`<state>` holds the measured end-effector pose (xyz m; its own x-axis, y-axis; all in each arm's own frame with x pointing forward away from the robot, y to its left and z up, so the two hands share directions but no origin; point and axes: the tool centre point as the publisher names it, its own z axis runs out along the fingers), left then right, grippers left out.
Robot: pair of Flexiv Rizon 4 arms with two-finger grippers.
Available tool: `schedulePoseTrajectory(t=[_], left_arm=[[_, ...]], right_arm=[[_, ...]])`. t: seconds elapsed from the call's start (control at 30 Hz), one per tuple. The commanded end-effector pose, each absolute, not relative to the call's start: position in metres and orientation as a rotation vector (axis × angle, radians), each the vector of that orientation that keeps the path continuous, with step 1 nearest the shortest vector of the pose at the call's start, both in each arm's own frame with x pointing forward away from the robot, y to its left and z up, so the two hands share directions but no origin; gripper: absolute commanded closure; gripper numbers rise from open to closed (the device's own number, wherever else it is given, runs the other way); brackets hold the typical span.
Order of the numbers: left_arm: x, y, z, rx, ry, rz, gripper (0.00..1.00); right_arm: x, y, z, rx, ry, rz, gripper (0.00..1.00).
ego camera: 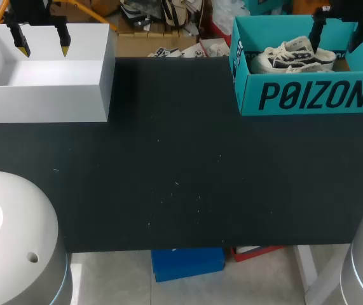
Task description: Take the shoe out of the shoebox, open the shoe tongue, remove and reinsert the insole, then place the shoe into the shoebox
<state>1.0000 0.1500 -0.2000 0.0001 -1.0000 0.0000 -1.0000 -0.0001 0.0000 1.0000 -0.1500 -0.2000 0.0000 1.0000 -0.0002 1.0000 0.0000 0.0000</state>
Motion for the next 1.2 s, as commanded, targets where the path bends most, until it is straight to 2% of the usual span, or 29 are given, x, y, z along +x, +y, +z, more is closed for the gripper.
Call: schedulePoseTrajectory(t=[0.03, 0.97, 1.2], left_arm=[[1.0, 0.15, -0.2, 2.222, -2.221, 0.0, 0.0], [1.0, 0.15, -0.2, 2.222, -2.221, 0.0, 0.0], [1.0, 0.15, -0.2, 2.222, -2.221, 0.0, 0.0]], right_arm=[[1.0, -0.15, -0.2, 2.221, 2.221, 0.0, 0.0], [1.0, -0.15, -0.2, 2.221, 2.221, 0.0, 0.0], [0.9991, -0.1585, -0.1964, 1.758, 2.52, 0.01, 0.0]])
